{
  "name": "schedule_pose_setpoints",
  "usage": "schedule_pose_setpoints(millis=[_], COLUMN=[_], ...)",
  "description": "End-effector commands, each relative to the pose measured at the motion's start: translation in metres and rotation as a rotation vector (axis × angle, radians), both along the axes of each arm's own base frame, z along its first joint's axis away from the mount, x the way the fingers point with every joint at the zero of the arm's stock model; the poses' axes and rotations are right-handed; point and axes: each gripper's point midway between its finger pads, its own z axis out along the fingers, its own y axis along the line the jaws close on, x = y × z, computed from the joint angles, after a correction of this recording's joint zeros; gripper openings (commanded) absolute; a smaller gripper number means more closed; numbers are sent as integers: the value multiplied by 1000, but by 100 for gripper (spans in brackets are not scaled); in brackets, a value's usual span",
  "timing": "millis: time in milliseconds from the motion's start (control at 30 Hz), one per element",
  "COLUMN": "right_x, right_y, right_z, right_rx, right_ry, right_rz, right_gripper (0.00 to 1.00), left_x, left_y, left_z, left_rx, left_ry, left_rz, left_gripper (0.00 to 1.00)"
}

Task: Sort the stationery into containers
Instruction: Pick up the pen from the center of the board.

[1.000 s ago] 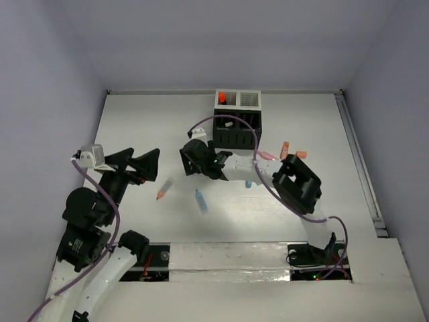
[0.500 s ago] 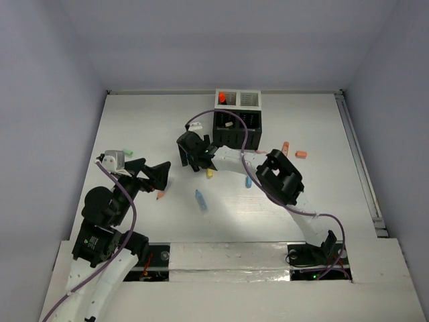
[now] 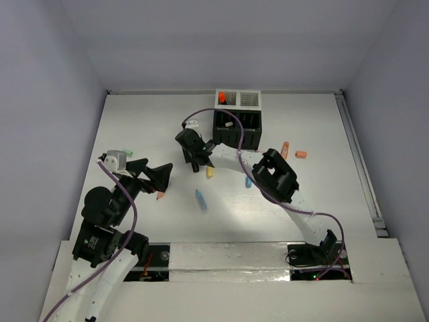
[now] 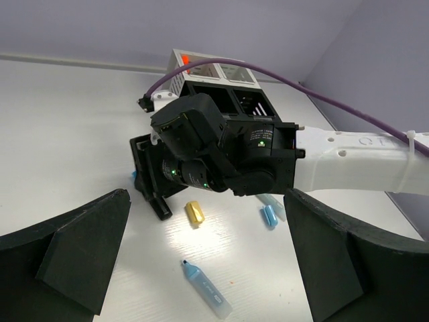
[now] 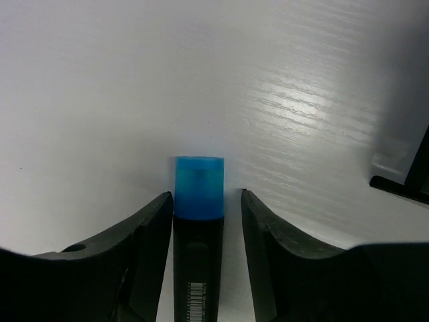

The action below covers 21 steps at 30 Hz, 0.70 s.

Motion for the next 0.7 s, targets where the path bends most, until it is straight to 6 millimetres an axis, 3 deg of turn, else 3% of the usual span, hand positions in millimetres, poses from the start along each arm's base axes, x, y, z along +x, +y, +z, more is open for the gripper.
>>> schedule_pose_setpoints(millis=[0, 133, 233, 300, 367, 400, 467, 500, 633, 667], right_x=[-5, 0, 8, 14, 18, 24, 28, 35, 61, 76], right_y=[10, 22, 35, 42, 43, 39, 31, 22, -18, -37], right_z=[-11, 12, 64, 115, 153, 189, 220, 253, 306, 319], right_rx=[-7, 47, 135, 201, 232, 281, 307, 348, 370, 372], right_ry=[39, -10, -106, -208, -291, -358, -422, -500, -665, -715], right_rz=[59, 97, 142, 169, 187, 181, 173, 160, 78, 38], right_gripper=[38, 17, 14, 14, 13, 13, 12, 12, 11, 10], left_x=[1, 4, 6, 7, 9, 10, 12, 13, 16, 19], left_y=[-2, 0, 1, 3, 5, 5, 7, 7, 7, 9], left_z=[11, 8, 7, 7, 6, 6, 3, 2, -2, -4], left_rx=[-7, -3, -1, -1, 2, 1, 4, 4, 7, 7], left_ry=[-52, -42, -38, -35, -30, -28, -20, -15, 1, 11], left_rz=[-10, 0, 9, 21, 32, 30, 42, 42, 48, 59], left_gripper=[99, 99, 99, 99, 99, 99, 99, 99, 99, 99])
